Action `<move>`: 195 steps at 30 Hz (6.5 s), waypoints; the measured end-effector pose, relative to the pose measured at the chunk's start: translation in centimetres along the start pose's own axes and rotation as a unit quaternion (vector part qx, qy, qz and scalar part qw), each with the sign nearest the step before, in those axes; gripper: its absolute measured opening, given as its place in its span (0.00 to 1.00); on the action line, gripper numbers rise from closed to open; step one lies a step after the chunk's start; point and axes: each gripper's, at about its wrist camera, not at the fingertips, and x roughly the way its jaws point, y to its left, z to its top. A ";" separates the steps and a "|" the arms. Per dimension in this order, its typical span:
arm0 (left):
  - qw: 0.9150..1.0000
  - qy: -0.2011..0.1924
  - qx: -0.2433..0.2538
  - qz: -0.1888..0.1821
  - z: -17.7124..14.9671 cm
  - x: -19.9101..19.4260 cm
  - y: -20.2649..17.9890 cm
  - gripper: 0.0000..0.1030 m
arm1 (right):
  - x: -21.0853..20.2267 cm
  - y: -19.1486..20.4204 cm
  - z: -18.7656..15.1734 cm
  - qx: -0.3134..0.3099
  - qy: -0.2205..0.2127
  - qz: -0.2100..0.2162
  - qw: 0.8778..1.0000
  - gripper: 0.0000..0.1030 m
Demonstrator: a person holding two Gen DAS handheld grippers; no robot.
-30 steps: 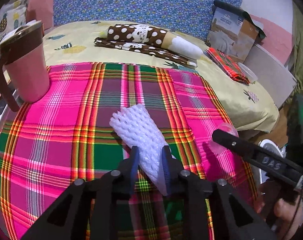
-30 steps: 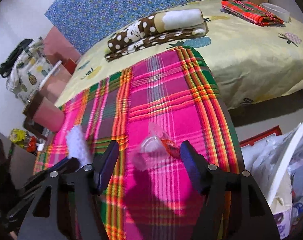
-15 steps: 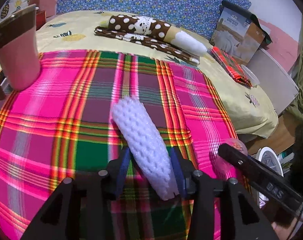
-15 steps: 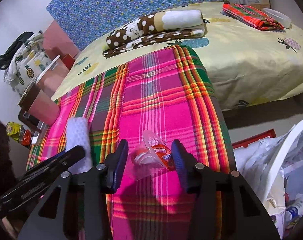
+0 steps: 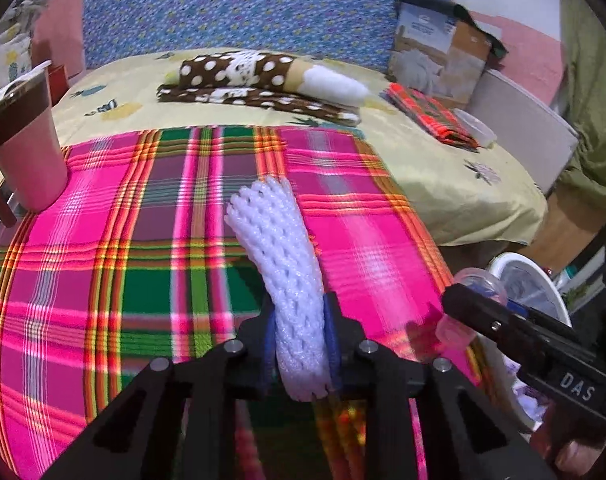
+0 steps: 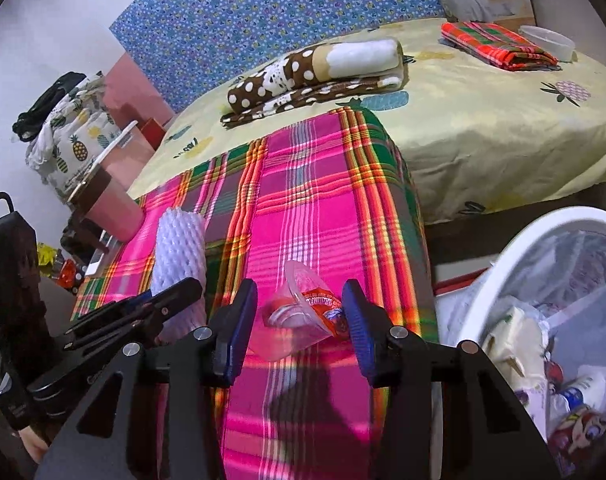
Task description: Collect trash
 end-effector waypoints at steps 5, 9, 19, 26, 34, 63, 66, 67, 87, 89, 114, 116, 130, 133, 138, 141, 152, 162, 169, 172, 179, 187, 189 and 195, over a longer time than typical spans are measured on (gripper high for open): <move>1.000 -0.011 0.012 -0.015 -0.9 -2.1 -1.7 0.22 | -1.7 -0.4 -0.6 0.000 -0.013 -0.004 1.000 0.45; 0.999 -0.016 0.021 -0.026 -1.7 -3.3 -3.1 0.22 | -3.1 -1.1 -1.0 0.002 -0.023 -0.011 1.000 0.45; 0.996 -0.022 0.057 -0.058 -2.9 -5.2 -7.6 0.22 | -6.3 -2.3 -1.9 0.006 -0.049 -0.034 0.998 0.45; 0.993 -0.018 0.085 -0.080 -3.6 -5.2 -10.9 0.22 | -8.0 -3.8 -2.5 0.013 -0.060 -0.049 0.997 0.45; 0.988 -0.002 0.112 -0.106 -4.1 -4.2 -14.4 0.22 | -9.4 -6.5 -3.2 0.032 -0.066 -0.071 0.995 0.45; 0.976 0.045 0.140 -0.163 -5.0 0.0 -19.0 0.36 | -9.2 -11.8 -3.9 0.068 -0.037 -0.102 0.992 0.50; 0.975 0.042 0.140 -0.169 -4.9 -0.2 -19.0 0.42 | -9.4 -11.8 -3.8 0.072 -0.043 -0.100 0.991 0.60; 0.975 0.040 0.140 -0.170 -4.9 -0.3 -19.0 0.42 | -9.5 -11.8 -3.8 0.073 -0.045 -0.098 0.991 0.60; 0.980 0.002 0.128 -0.151 -7.2 -6.0 -16.4 0.43 | -13.7 -7.6 -6.5 0.029 -0.098 -0.098 0.990 0.60; 0.981 -0.003 0.129 -0.147 -7.7 -6.8 -16.1 0.43 | -14.2 -7.1 -6.9 0.024 -0.103 -0.096 0.990 0.60; 0.987 -0.058 0.118 -0.092 -12.8 -14.7 -11.7 0.43 | -16.5 -0.6 -12.2 -0.047 -0.117 -0.115 0.985 0.60; 0.987 -0.059 0.115 -0.090 -13.0 -14.9 -11.3 0.43 | -16.7 -0.4 -12.3 -0.049 -0.118 -0.115 0.985 0.60; 0.989 -0.054 0.114 -0.082 -14.0 -15.1 -10.8 0.43 | -17.0 0.3 -13.2 -0.051 -0.123 -0.116 0.984 0.60; 0.989 -0.054 0.114 -0.082 -14.0 -15.1 -10.8 0.43 | -17.0 0.3 -13.2 -0.051 -0.123 -0.116 0.984 0.60; 0.989 -0.053 0.115 -0.082 -14.2 -15.0 -10.8 0.43 | -17.1 0.2 -13.2 -0.048 -0.123 -0.118 0.984 0.60; 0.989 -0.052 0.114 -0.082 -14.2 -14.9 -10.9 0.43 | -17.1 0.1 -13.2 -0.049 -0.123 -0.118 0.984 0.60; 0.989 -0.048 0.114 -0.078 -14.3 -14.6 -10.9 0.43 | -17.0 0.2 -13.3 -0.049 -0.122 -0.117 0.984 0.60; 0.989 -0.048 0.115 -0.077 -14.3 -14.7 -10.9 0.43 | -17.0 0.3 -13.3 -0.048 -0.122 -0.118 0.984 0.60; 0.989 -0.048 0.115 -0.075 -14.2 -14.7 -10.9 0.43 | -16.9 0.4 -13.4 -0.047 -0.119 -0.117 0.985 0.60; 0.989 -0.048 0.115 -0.074 -14.2 -14.6 -10.8 0.43 | -16.9 0.4 -13.4 -0.047 -0.118 -0.117 0.985 0.60; 0.990 -0.047 0.114 -0.072 -14.2 -14.6 -10.7 0.43 | -16.9 0.4 -13.4 -0.047 -0.118 -0.117 0.985 0.60; 0.990 -0.047 0.115 -0.072 -14.3 -14.6 -10.6 0.43 | -16.8 0.4 -13.5 -0.046 -0.117 -0.117 0.985 0.60; 0.990 -0.047 0.114 -0.072 -14.3 -14.6 -10.6 0.43 | -16.7 0.4 -13.5 -0.046 -0.117 -0.117 0.985 0.60; 0.990 -0.045 0.111 -0.070 -14.6 -14.5 -10.4 0.43 | -16.8 0.3 -13.5 -0.046 -0.117 -0.117 0.985 0.60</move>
